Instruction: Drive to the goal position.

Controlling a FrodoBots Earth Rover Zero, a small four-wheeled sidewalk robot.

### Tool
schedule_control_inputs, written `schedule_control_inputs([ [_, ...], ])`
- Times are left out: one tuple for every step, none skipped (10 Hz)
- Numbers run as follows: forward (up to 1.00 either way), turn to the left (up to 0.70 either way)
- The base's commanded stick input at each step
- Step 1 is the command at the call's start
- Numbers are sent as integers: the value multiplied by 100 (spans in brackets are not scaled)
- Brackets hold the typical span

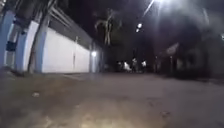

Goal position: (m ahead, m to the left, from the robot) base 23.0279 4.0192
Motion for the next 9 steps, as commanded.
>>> schedule_control_inputs([
  [70, 35],
  [70, 35],
  [70, 35],
  [70, 35],
  [70, 35],
  [70, 35],
  [70, 35],
  [70, 35],
  [70, 35],
])
